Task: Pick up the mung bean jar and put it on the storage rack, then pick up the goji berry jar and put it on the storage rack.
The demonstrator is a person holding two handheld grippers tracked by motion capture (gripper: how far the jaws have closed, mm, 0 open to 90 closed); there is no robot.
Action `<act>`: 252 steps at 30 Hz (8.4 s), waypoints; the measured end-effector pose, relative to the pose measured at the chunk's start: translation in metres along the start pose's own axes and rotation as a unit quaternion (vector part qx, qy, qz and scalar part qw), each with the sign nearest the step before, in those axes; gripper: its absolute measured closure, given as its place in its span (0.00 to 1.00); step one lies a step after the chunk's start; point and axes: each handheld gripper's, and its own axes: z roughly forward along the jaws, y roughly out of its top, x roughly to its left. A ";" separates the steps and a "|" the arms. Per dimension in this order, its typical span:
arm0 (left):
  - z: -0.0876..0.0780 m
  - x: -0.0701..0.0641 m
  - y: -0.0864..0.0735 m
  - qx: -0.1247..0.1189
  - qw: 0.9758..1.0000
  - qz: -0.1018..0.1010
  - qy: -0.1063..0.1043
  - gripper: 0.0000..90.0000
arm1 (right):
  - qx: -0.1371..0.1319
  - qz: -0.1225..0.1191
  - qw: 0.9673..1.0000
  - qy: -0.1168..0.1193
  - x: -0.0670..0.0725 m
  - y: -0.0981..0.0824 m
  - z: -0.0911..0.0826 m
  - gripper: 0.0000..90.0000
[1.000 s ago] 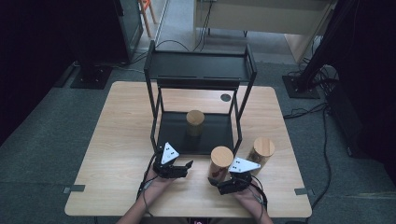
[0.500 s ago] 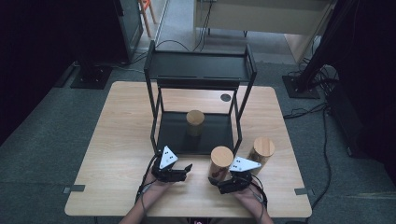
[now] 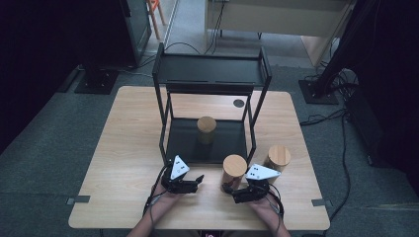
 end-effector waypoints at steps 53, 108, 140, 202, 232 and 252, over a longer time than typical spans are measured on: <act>0.003 -0.001 0.001 0.016 1.000 0.000 -0.001 0.22 | 0.008 -0.018 0.999 -0.027 0.009 0.040 -0.016 0.12; 0.007 -0.004 0.002 0.040 0.999 0.015 -0.013 0.22 | 0.012 -0.034 0.999 -0.040 0.017 0.065 -0.016 0.28; 0.009 -0.007 0.003 0.057 0.998 0.027 -0.011 0.22 | 0.007 -0.026 0.999 -0.038 0.013 0.077 -0.007 0.28; 0.012 -0.012 0.003 0.071 0.997 0.043 -0.004 0.22 | 0.016 -0.042 0.998 -0.040 0.011 0.107 0.021 0.28; 0.013 -0.013 0.003 0.076 0.996 0.045 -0.007 0.22 | 0.030 -0.049 0.998 -0.033 0.006 0.121 0.036 0.28; 0.013 -0.013 0.003 0.076 0.996 0.045 -0.006 0.22 | 0.031 -0.046 0.998 -0.036 0.002 0.125 0.042 0.28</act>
